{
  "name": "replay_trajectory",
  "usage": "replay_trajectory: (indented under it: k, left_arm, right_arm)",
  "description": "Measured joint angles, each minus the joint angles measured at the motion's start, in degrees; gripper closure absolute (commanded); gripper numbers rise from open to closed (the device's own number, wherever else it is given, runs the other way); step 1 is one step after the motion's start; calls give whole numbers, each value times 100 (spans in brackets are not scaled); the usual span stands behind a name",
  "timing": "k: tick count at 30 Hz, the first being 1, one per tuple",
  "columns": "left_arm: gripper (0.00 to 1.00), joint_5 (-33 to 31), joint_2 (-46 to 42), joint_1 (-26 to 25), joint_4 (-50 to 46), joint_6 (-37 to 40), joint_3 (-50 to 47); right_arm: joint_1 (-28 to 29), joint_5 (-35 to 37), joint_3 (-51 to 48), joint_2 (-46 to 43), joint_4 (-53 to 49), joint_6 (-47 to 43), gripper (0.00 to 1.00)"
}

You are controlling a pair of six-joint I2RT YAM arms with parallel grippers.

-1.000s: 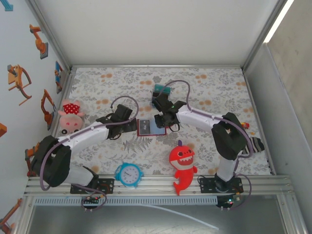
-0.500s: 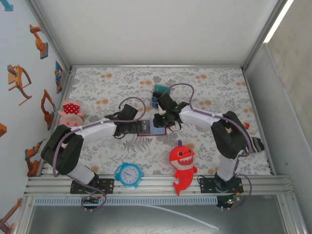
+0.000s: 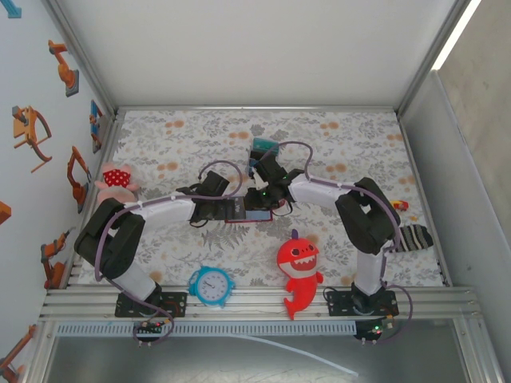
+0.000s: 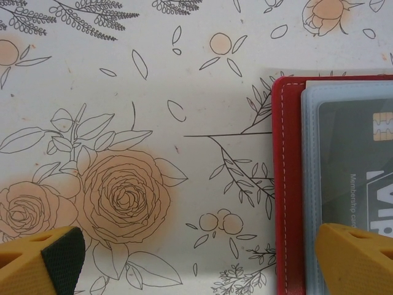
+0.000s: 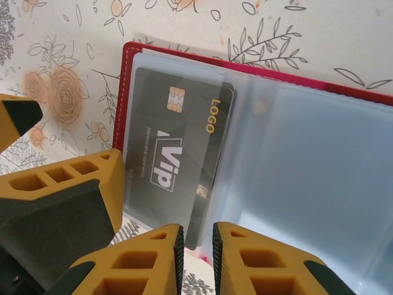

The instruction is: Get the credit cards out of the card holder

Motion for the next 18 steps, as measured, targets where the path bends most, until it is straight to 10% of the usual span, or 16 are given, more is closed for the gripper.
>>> replay_trajectory:
  k: [18]
  left_arm:
    - [3, 4, 17, -44, -4, -20, 0]
  right_arm:
    - [-7, -214, 24, 422, 177, 63, 78]
